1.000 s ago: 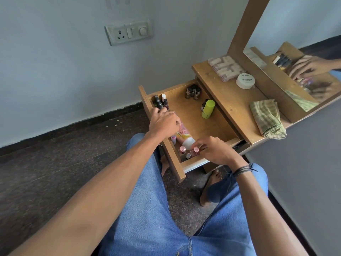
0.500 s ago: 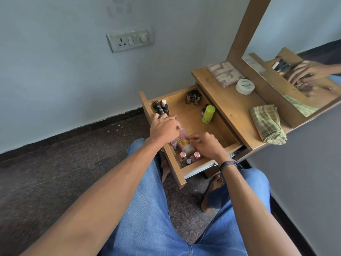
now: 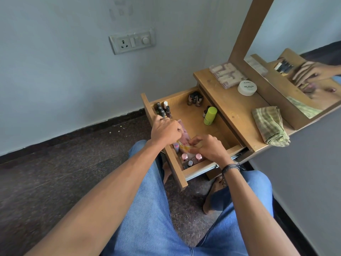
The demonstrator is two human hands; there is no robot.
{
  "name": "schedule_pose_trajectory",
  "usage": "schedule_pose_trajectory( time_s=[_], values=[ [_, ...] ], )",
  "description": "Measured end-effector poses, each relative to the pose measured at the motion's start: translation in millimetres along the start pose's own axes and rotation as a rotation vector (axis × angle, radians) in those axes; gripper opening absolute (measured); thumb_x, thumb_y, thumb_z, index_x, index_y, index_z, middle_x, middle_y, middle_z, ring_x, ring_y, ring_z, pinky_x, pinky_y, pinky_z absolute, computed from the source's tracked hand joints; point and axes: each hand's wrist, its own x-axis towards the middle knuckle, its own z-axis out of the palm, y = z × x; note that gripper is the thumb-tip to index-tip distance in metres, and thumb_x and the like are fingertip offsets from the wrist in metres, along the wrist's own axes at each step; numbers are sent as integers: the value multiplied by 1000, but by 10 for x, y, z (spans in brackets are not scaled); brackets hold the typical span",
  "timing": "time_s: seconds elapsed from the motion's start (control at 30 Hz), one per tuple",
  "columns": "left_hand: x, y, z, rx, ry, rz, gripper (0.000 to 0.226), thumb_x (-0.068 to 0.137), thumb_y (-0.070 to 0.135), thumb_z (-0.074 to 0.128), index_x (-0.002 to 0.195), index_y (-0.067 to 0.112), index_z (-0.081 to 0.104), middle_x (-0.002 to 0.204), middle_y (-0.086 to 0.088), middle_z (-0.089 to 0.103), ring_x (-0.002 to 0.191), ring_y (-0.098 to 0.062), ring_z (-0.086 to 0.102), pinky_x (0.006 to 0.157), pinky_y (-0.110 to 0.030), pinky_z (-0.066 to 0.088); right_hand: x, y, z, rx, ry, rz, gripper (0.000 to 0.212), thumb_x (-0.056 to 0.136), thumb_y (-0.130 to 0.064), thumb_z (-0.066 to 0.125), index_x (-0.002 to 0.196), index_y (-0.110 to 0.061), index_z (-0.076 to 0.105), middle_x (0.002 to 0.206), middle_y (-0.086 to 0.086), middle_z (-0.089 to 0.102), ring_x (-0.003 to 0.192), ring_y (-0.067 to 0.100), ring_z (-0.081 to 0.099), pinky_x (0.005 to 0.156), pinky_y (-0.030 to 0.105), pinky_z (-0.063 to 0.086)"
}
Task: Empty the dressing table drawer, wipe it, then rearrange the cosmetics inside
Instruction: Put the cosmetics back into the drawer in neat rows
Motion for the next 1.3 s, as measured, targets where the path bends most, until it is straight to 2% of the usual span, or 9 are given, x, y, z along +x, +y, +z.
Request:
schedule_pose_trajectory(
  time_s=[0.2, 0.33, 0.5, 0.8, 0.87, 1.0, 1.07, 1.17, 1.3],
  values=[
    [21, -12, 35, 17, 5, -8, 32, 88, 25, 49, 83, 35, 78, 69, 14, 66, 75, -9, 58, 89, -36, 25, 6, -10, -13, 4, -10, -22, 30, 79, -39, 86, 106, -30, 76, 103, -15, 74, 81, -6, 63, 68, 16, 44],
    [16, -12, 38, -11, 44, -37, 28, 91, 27, 51, 84, 32, 77, 70, 14, 68, 77, -8, 60, 89, -35, 25, -9, -10, -4, -4, -5, -48, 31, 82, -38, 84, 110, -29, 76, 105, -14, 74, 80, -5, 63, 72, 20, 49],
    [3, -14, 30, -49, 84, -54, 22, 94, 27, 56, 87, 30, 76, 72, 14, 69, 74, -5, 59, 91, -34, 30, -50, 6, -8, 59, 120, -40, 13, 86, -38, 78, 97, -32, 75, 99, -14, 72, 83, 4, 67, 76, 34, 59],
    [4, -12, 38, -22, 107, -44, 33, 98, 36, 45, 83, 30, 74, 79, 13, 71, 78, -8, 62, 90, -35, 30, -73, 16, -74, 234, 227, 3, 9, 91, -22, 72, 99, -23, 76, 93, -13, 71, 83, 3, 66, 76, 29, 56],
    [1, -10, 38, -33, 124, -33, 31, 99, 36, 47, 88, 30, 75, 86, 13, 71, 83, -8, 63, 90, -35, 29, -92, 6, -158, 261, 285, -1, 8, 92, -20, 72, 96, -25, 76, 92, -15, 72, 83, 2, 67, 78, 29, 58],
    [15, -25, 52, -73, 168, -44, 20, 93, 26, 58, 103, 29, 75, 106, 14, 69, 97, -9, 61, 92, -33, 31, -83, -96, -612, 169, 500, -97, 9, 95, -17, 68, 98, -21, 76, 98, -12, 71, 82, -4, 64, 72, 14, 53],
    [23, -31, 59, -90, 190, -59, 22, 91, 20, 62, 106, 29, 74, 112, 13, 68, 102, -10, 60, 94, -33, 34, 19, -156, -962, 118, 683, -115, 9, 95, -15, 67, 96, -16, 77, 95, -4, 73, 78, 4, 67, 69, 20, 54],
    [14, -29, 47, -122, 226, -58, 24, 90, 13, 63, 108, 26, 73, 115, 10, 68, 107, -14, 59, 94, -35, 39, 340, -66, -1454, 15, 850, -6, 19, 90, -14, 65, 107, -13, 75, 113, 12, 70, 101, 29, 66, 84, 31, 50],
    [-21, -15, 17, -235, 328, -81, 34, 87, -3, 58, 113, 16, 68, 118, 1, 65, 109, -19, 55, 92, -31, 45, 718, 176, -1773, -136, 575, 190, 48, 90, -26, 63, 137, -18, 58, 144, 15, 48, 132, 41, 40, 110, 47, 38]
  ],
)
